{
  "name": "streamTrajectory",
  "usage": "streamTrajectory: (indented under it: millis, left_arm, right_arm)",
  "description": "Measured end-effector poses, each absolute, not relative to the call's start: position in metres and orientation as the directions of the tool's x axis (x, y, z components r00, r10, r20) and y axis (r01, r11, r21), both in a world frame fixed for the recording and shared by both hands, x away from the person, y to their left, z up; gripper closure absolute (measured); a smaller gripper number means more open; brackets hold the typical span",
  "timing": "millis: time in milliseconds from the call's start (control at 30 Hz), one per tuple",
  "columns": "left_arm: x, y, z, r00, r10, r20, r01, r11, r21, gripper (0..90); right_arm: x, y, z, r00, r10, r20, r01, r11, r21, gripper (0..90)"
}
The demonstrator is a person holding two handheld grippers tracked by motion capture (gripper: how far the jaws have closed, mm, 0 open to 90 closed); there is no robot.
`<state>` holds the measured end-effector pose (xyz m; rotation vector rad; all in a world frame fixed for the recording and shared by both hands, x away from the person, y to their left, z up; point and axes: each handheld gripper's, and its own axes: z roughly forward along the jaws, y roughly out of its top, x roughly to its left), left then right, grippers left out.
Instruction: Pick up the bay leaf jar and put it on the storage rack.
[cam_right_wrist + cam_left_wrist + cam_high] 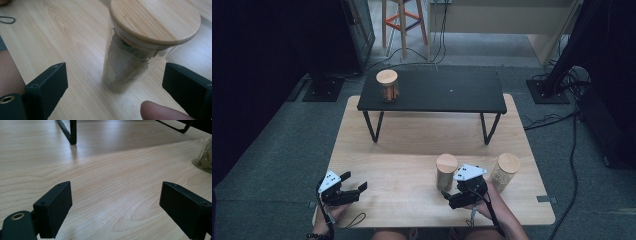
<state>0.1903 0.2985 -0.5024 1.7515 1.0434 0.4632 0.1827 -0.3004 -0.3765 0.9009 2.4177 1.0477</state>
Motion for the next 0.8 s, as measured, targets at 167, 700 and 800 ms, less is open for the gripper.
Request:
streamTrajectory:
  millis: [167, 700, 800]
  left_arm:
    - [0.191, 0.298, -0.502, 0.553, 0.819, -0.153, 0.437, -0.128, 0.890, 11.2]
    - [0.190, 0.297, -0.503, 0.543, 0.825, -0.156, 0.436, -0.118, 0.892, 11.2]
    - [0.190, 0.297, -0.502, 0.543, 0.825, -0.157, 0.438, -0.119, 0.891, 11.1]
  right_arm:
    - [0.186, -0.297, -0.374, -0.724, 0.685, -0.082, 0.421, 0.532, 0.735, 4.6]
    - [0.194, -0.301, -0.374, -0.706, 0.704, -0.077, 0.432, 0.515, 0.741, 4.7]
    - [0.198, -0.300, -0.372, -0.705, 0.705, -0.074, 0.431, 0.509, 0.745, 4.9]
